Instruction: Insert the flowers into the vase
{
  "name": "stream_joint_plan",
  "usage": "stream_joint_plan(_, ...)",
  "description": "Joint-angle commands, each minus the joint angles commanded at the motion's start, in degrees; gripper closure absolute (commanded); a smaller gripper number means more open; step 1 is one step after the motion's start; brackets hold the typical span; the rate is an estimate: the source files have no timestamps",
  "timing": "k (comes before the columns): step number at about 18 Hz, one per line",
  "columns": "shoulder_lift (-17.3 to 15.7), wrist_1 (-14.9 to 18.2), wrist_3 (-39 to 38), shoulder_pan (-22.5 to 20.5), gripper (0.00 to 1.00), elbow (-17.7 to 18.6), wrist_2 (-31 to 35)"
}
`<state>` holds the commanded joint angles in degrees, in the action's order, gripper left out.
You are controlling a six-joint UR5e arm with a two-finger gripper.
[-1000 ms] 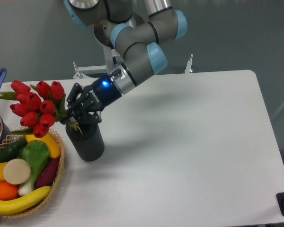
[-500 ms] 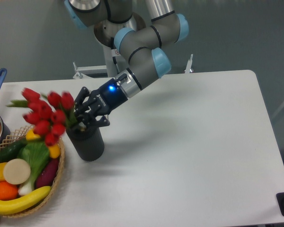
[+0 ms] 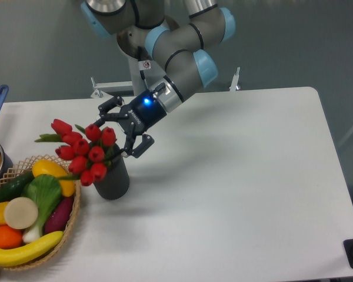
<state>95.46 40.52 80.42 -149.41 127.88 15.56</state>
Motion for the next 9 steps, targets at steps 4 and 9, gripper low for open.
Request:
stream_joint_plan(4, -3.3, 0.1, -0.1, -3.5, 0.0, 1.8, 0.3)
stream_joint_plan(9, -3.8, 0.3, -1.0, -10.0, 0.0, 0.0, 0.4)
